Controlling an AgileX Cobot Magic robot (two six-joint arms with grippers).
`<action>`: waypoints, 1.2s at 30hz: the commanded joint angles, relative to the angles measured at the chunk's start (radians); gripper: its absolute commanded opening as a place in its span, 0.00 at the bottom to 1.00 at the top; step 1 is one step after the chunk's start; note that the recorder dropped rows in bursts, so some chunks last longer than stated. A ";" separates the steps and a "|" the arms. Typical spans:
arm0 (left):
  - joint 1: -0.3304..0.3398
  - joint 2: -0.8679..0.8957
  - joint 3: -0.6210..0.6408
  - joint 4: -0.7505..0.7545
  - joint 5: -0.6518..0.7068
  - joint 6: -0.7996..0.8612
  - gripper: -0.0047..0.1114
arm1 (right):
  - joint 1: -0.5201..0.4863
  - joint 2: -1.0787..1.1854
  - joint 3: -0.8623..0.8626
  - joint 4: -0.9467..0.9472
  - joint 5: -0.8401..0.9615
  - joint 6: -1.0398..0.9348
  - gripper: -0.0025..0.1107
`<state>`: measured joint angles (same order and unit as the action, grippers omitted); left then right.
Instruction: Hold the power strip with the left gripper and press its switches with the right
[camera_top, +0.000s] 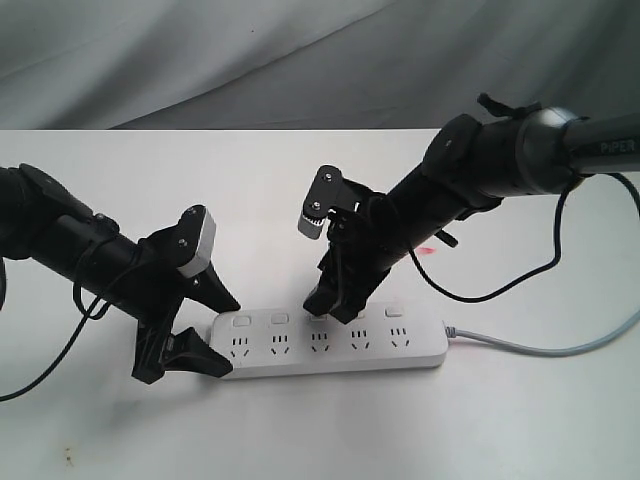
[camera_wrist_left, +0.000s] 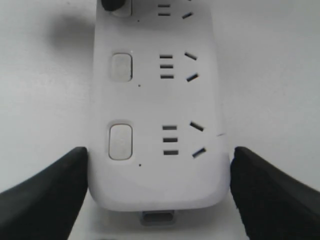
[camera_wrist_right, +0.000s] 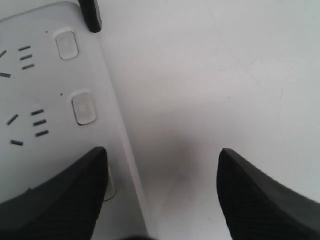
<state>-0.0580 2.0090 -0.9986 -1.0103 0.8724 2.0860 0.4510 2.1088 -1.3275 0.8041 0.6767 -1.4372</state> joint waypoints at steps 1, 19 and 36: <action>-0.005 0.002 -0.007 -0.011 0.003 0.007 0.43 | 0.000 0.005 0.005 -0.010 0.013 0.002 0.54; -0.005 0.002 -0.007 -0.011 0.003 0.007 0.43 | -0.004 0.028 0.075 -0.057 -0.092 0.029 0.54; -0.005 0.002 -0.007 -0.011 0.003 0.007 0.43 | -0.032 -0.069 0.115 0.105 -0.089 -0.066 0.54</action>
<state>-0.0587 2.0107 -0.9986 -1.0110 0.8724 2.0860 0.4241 2.0776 -1.2287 0.9052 0.6026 -1.4389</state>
